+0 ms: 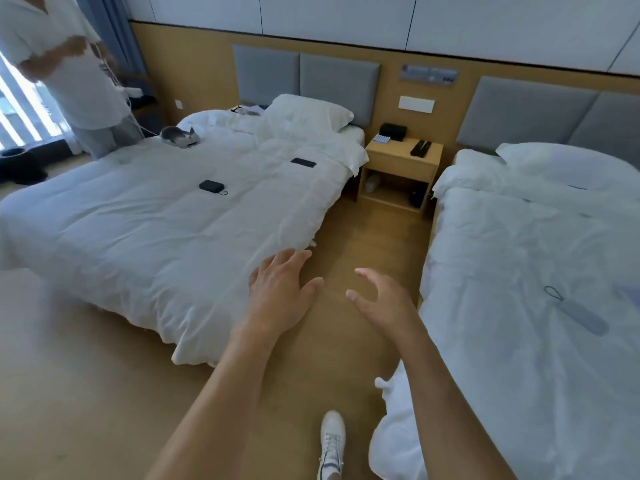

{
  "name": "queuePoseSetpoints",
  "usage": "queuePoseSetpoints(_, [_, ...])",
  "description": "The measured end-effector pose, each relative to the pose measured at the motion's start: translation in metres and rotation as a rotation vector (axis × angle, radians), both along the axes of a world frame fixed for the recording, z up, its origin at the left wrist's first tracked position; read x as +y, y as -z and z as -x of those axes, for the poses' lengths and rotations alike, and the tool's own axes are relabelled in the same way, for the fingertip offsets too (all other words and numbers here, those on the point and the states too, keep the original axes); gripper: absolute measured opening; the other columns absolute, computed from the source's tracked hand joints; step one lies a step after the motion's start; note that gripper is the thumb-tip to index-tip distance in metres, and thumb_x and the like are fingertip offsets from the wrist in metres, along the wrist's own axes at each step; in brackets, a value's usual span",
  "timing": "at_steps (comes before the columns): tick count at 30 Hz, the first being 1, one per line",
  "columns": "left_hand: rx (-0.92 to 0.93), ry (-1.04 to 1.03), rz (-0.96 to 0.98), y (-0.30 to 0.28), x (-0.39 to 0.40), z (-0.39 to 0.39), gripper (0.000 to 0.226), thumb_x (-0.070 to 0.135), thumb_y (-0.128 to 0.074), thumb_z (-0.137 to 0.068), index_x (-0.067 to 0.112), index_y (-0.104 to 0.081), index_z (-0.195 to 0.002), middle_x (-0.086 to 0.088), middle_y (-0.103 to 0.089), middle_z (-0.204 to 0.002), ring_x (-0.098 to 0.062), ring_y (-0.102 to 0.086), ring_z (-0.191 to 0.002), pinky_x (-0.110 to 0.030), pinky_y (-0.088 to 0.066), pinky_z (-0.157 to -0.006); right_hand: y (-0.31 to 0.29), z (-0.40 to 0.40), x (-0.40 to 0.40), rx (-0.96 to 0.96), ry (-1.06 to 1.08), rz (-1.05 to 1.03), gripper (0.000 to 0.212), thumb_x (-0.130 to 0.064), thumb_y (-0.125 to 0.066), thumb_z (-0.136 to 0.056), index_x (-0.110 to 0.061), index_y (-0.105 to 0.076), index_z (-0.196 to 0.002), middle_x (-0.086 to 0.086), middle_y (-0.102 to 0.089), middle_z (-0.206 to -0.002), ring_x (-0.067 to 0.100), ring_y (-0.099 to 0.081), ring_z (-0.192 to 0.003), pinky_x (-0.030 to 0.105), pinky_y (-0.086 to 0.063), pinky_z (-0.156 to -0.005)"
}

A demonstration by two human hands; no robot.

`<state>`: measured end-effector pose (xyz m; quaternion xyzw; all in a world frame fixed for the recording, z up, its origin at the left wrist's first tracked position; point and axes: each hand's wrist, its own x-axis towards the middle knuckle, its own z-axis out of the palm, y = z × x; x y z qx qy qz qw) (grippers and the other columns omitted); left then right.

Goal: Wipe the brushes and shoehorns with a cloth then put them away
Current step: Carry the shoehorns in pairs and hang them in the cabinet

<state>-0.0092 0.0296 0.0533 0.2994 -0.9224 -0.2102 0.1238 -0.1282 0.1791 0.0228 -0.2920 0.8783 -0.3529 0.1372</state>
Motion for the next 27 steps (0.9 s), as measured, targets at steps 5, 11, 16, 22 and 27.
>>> queuePoseSetpoints(5, [0.015,0.020,0.021,0.002,-0.055,0.076,0.053,0.052,-0.051,-0.094,0.037,-0.039,-0.143,0.008,-0.038,-0.152,-0.021,-0.031,-0.142,-0.042,-0.022,-0.115,0.001,0.075,-0.067,-0.030,0.009,0.045,0.054,-0.046,-0.061,-0.094,-0.036,-0.045,-0.144,-0.007,-0.046,-0.150,0.014,-0.048,-0.133,0.034,-0.042,-0.100])
queuePoseSetpoints(11, [-0.006,0.007,0.070,-0.015,-0.139,0.185,0.054,0.052,-0.049,-0.096,0.035,-0.037,-0.146,0.006,-0.034,-0.156,-0.021,-0.029,-0.144,-0.042,-0.021,-0.116,-0.026,0.179,-0.159,-0.034,-0.038,0.060,0.051,-0.043,-0.062,-0.095,-0.035,-0.045,-0.143,-0.007,-0.047,-0.149,0.015,-0.049,-0.132,0.031,-0.042,-0.098])
queuePoseSetpoints(16, [-0.020,0.029,0.046,-0.013,-0.187,0.268,0.055,0.054,-0.048,-0.095,0.035,-0.037,-0.146,0.005,-0.034,-0.156,-0.023,-0.031,-0.143,-0.045,-0.023,-0.116,-0.027,0.256,-0.210,-0.018,-0.057,0.027,0.053,-0.039,-0.063,-0.095,-0.031,-0.045,-0.144,-0.004,-0.049,-0.148,0.016,-0.048,-0.134,0.031,-0.041,-0.102])
queuePoseSetpoints(22, [0.001,0.107,0.013,-0.001,-0.226,0.367,0.055,0.053,-0.050,-0.094,0.034,-0.039,-0.145,0.006,-0.037,-0.153,-0.022,-0.036,-0.140,-0.044,-0.026,-0.115,-0.013,0.339,-0.234,-0.032,0.032,-0.010,0.052,-0.039,-0.063,-0.095,-0.033,-0.046,-0.144,-0.007,-0.047,-0.149,0.014,-0.046,-0.135,0.033,-0.040,-0.106])
queuePoseSetpoints(27, [-0.004,0.221,-0.027,0.010,-0.256,0.460,0.055,0.052,-0.051,-0.095,0.033,-0.038,-0.145,0.005,-0.035,-0.155,-0.022,-0.035,-0.141,-0.046,-0.027,-0.114,-0.003,0.412,-0.248,-0.022,0.162,-0.035,0.052,-0.041,-0.064,-0.093,-0.035,-0.047,-0.142,-0.010,-0.050,-0.146,0.011,-0.047,-0.133,0.028,-0.038,-0.101])
